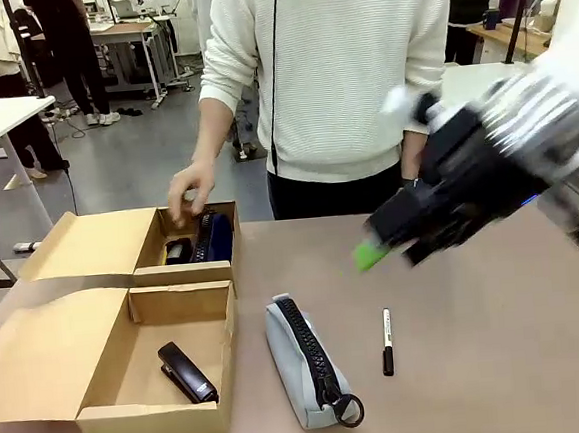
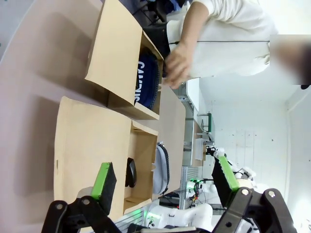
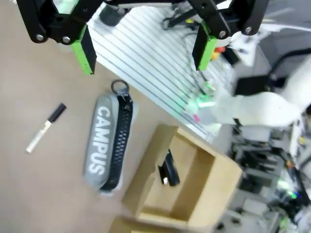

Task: Place items inside the box.
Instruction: Pick up a Pencil pouch or Stapler and place it inside the Mailer Box closest to the robot.

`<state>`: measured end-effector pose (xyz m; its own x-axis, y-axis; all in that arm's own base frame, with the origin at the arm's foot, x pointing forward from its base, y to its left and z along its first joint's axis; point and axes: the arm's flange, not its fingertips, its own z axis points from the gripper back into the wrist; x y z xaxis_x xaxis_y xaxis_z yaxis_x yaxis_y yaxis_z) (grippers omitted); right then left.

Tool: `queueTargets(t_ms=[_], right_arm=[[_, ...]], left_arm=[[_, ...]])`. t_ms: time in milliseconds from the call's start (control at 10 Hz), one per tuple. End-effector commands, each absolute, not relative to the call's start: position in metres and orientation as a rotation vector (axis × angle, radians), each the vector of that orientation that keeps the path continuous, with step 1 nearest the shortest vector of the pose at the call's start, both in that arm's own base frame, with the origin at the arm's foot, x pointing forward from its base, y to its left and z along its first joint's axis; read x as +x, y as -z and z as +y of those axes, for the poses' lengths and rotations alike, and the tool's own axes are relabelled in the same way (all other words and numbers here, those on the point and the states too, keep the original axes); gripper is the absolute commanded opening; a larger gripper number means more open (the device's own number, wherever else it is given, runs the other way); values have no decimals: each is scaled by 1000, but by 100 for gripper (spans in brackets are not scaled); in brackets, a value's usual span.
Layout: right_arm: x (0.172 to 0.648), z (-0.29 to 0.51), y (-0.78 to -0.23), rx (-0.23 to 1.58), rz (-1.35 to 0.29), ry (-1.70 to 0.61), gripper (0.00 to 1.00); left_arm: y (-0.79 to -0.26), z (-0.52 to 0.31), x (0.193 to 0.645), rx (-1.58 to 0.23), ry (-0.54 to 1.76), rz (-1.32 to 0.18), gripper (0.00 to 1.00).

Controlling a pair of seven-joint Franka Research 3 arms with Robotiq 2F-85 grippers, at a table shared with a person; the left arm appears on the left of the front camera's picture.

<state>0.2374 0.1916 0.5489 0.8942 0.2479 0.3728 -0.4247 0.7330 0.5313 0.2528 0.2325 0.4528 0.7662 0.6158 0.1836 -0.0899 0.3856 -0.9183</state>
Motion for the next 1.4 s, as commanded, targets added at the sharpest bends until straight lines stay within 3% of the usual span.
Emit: queueTargets(t_ms=[0,200,400,700,800,900,1300], right_arm=[[211,60,-525,824,-311,-115,100],[204,-55,-506,1074,-342,100,100],[177,-119,-468,1267,-411,208,100],[162,-132,-384,1341,-320,370,100],[172,-113,-373,1268,-259,346,100],[162,-221,-454,1359,-371,382,100],[162,-221,-454,1359,-371,382,100]], left_arm=[[-453,232,254,-1108,-464,-579,100],[-453,232,254,-1108,-464,-579,100],[-453,232,254,-1108,-464,-579,100],[-453,232,254,-1108,-464,-579,100],[-453,232,254,-1108,-464,-579,100],[-453,232,254,-1108,-464,-579,100],[-453,232,254,-1108,-464,-579,100]])
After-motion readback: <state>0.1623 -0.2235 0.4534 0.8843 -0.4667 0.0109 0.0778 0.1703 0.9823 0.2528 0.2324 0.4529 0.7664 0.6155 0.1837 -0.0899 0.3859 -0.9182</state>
